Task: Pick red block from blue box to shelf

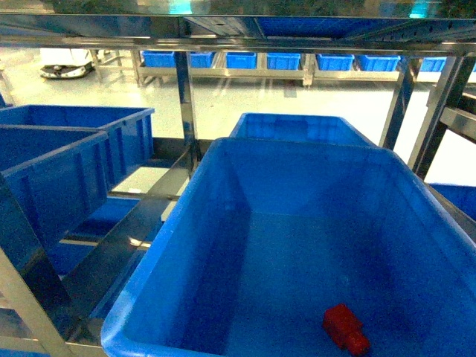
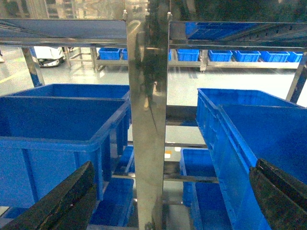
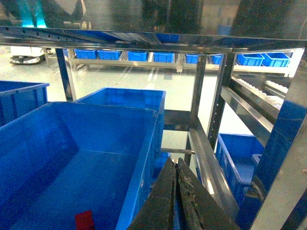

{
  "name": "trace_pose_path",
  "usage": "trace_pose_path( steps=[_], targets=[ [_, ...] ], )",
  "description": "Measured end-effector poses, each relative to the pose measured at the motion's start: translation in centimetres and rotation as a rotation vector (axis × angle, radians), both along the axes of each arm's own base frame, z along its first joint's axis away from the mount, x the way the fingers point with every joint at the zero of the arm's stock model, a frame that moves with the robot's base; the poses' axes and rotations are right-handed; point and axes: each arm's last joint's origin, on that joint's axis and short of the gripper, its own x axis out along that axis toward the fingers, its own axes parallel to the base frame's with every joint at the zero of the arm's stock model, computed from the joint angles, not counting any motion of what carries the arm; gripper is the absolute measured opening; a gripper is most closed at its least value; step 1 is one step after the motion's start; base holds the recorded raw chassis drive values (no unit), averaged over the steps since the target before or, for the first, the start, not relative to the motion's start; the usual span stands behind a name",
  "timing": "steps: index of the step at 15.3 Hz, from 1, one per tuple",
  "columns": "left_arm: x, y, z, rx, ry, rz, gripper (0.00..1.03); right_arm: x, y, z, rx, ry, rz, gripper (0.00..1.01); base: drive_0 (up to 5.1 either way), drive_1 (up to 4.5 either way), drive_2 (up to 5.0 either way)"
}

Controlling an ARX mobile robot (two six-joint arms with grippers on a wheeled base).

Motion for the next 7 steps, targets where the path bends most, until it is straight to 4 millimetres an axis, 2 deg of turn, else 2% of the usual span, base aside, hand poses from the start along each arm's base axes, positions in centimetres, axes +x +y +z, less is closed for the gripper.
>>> trace_pose_path(
  steps=[6, 7],
  targets=[
    [0.00, 0.00, 0.00, 0.000, 0.000, 0.000, 0.98, 0.00, 0.00, 0.00, 0.000, 0.000, 0.000, 0.02, 0.0, 0.00, 0.0],
    [0.00, 0.00, 0.00, 0.000, 0.000, 0.000, 0.98, 0.00, 0.00, 0.00, 0.000, 0.000, 0.000, 0.08, 0.0, 0.00, 0.0]
  ],
)
